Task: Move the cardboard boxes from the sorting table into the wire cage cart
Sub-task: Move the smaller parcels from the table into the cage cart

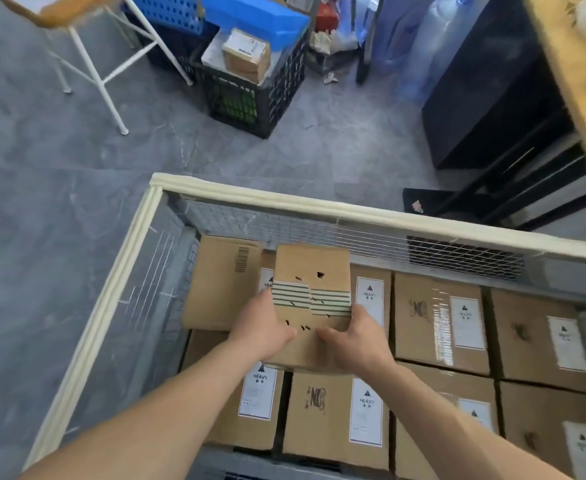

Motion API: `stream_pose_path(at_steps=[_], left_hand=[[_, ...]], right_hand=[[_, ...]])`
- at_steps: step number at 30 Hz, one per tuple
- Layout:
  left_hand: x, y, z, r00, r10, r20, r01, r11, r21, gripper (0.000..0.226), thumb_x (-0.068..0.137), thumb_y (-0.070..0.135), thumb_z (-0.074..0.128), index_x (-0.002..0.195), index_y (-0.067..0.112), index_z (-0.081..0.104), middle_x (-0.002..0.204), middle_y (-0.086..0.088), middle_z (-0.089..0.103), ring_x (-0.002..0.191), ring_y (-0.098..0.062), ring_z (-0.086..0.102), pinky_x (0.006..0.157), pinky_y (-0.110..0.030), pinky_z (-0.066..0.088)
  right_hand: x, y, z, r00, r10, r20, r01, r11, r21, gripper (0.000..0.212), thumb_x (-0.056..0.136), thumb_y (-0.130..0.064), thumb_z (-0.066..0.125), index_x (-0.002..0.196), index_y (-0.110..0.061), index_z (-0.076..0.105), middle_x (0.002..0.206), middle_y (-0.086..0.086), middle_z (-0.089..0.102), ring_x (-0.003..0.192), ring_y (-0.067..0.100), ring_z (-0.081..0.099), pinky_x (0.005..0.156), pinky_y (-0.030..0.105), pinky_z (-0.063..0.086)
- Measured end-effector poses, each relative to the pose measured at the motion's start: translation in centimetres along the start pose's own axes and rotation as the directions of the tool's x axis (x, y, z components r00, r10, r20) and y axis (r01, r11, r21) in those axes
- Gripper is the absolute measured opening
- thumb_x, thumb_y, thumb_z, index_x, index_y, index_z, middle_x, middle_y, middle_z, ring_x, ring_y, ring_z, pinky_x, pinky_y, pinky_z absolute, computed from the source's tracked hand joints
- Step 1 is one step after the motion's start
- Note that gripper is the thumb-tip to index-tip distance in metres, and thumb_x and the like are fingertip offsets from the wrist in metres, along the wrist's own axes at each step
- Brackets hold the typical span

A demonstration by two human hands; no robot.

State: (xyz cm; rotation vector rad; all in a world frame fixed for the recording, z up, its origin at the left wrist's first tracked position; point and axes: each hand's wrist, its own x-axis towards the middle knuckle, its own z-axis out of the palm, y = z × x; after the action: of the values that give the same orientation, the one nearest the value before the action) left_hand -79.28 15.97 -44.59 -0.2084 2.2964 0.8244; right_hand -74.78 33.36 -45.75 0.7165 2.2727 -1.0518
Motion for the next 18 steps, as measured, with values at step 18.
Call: stream_pose_path(at_steps=[18], left_hand=[[11.0, -6.9, 6.6, 0.991, -0.122, -0.058, 0.127, 0.988, 0.085, 0.067, 0.097, 0.017, 0.054, 0.153, 0.005, 0.019, 0.152, -0.014, 0.036, 0.132, -0.03, 0.047, 0.103, -0.034, 0.041]], right_hand=[[12.1, 4.0, 9.3, 0.998, -0.053, 0.021, 0.054, 0.997, -0.053, 0.049, 0.086, -0.031, 0.071, 0.13, -0.029, 0.049, 0.11, -0.007, 0.065, 0.089, 0.015, 0.055, 0.076, 0.026, 0.044]])
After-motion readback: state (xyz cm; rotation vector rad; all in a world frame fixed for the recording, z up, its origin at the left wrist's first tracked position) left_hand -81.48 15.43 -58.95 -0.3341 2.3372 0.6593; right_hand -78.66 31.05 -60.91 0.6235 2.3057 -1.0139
